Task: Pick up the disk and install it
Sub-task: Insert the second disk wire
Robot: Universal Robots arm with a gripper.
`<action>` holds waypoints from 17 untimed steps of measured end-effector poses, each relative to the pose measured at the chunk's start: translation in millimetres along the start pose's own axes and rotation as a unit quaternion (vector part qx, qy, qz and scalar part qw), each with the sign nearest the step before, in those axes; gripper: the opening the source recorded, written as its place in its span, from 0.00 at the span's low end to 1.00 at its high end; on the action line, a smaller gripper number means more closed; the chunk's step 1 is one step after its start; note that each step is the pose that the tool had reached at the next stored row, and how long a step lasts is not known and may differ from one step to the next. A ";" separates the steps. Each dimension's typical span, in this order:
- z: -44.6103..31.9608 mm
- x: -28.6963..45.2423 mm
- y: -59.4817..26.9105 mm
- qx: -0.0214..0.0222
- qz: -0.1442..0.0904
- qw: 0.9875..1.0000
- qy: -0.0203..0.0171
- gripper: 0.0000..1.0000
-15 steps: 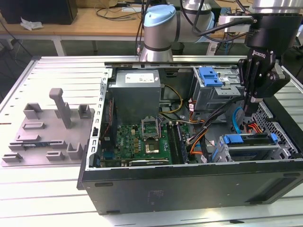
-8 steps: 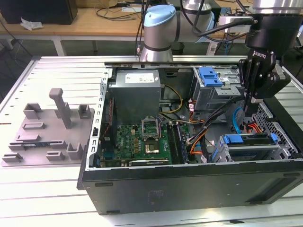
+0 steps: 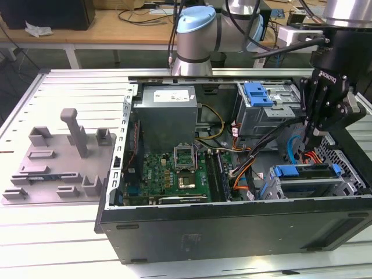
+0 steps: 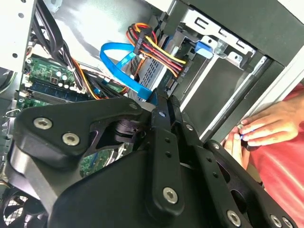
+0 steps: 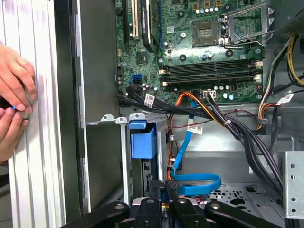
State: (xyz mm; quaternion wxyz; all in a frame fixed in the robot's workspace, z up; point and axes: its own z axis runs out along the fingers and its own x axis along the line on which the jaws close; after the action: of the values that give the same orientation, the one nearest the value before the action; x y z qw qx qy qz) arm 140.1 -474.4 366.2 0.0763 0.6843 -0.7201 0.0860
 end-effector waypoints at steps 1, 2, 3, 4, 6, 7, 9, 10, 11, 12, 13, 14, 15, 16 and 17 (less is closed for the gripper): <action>0.3 1.2 -1.0 0.000 0.000 1.000 -0.003 0.16; 0.5 2.1 -1.4 0.000 0.000 1.000 -0.005 0.16; 1.1 4.5 -1.9 -0.001 0.000 1.000 -0.009 0.16; 1.5 6.5 -2.1 -0.001 0.000 1.000 -0.013 0.16; 2.6 10.9 -2.6 -0.001 0.000 1.000 -0.021 0.16; 3.2 13.6 -2.8 -0.001 0.000 1.000 -0.025 0.16; 4.1 17.4 -3.0 -0.002 0.000 1.000 -0.030 0.16; 4.6 19.3 -3.0 -0.002 0.000 0.999 -0.032 0.16; 4.9 20.8 -3.1 -0.002 0.000 0.999 -0.034 0.16; 5.4 22.9 -3.2 -0.002 0.000 0.999 -0.036 0.16; 5.9 24.9 -3.3 -0.002 0.000 0.999 -0.038 0.16; 6.3 26.6 -3.4 -0.002 0.000 0.999 -0.040 0.16; 7.0 29.7 -3.5 -0.002 0.000 0.999 -0.044 0.16; 7.6 32.4 -3.7 -0.002 0.000 0.999 -0.047 0.16; 8.1 34.1 -3.8 -0.003 0.000 0.999 -0.049 0.16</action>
State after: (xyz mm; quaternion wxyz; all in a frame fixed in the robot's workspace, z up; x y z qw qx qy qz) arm 142.2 -509.6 366.2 0.0428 0.6872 -0.7234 0.0509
